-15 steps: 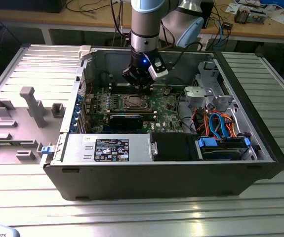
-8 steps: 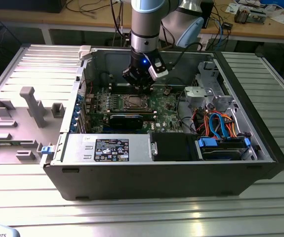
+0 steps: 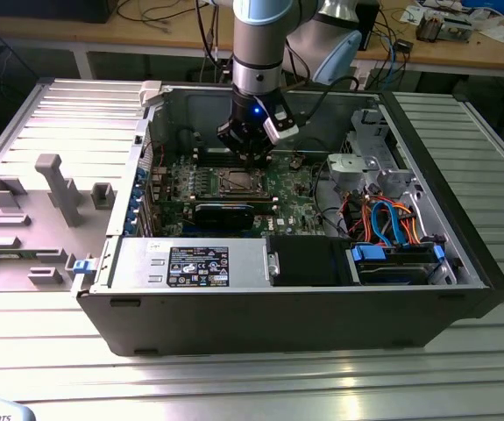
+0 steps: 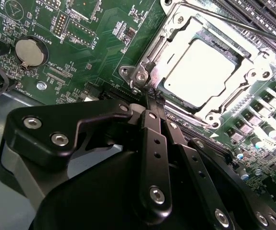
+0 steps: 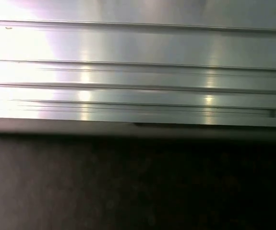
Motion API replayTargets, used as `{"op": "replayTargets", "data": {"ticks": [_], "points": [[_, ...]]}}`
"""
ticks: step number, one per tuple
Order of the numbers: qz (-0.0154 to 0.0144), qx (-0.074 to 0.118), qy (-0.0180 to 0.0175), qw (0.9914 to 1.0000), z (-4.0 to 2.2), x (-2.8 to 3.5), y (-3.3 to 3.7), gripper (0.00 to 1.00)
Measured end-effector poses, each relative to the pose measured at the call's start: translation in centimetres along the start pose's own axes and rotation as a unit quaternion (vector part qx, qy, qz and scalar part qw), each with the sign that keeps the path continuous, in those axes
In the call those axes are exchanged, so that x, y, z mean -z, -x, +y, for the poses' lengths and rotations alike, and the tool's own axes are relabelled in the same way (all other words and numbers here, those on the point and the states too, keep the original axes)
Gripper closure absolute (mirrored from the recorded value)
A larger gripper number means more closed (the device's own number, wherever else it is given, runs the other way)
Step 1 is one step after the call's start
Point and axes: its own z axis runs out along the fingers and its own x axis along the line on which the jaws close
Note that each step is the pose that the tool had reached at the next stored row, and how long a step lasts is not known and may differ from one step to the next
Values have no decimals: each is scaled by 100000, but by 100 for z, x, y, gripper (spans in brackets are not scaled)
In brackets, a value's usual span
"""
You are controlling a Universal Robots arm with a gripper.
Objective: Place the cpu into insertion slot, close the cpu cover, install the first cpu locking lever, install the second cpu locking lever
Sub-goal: 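Install the first cpu locking lever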
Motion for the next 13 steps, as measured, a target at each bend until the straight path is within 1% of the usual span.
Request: {"op": "replayTargets", "data": {"ticks": [6,9,10,13], "points": [[0,-5,87,100000,11,0,0,89],[-8,-2,99,100000,16,24,1,89],[-13,-6,90,100000,13,26,0,89],[-15,-5,92,100000,-30,26,-1,89]]}}
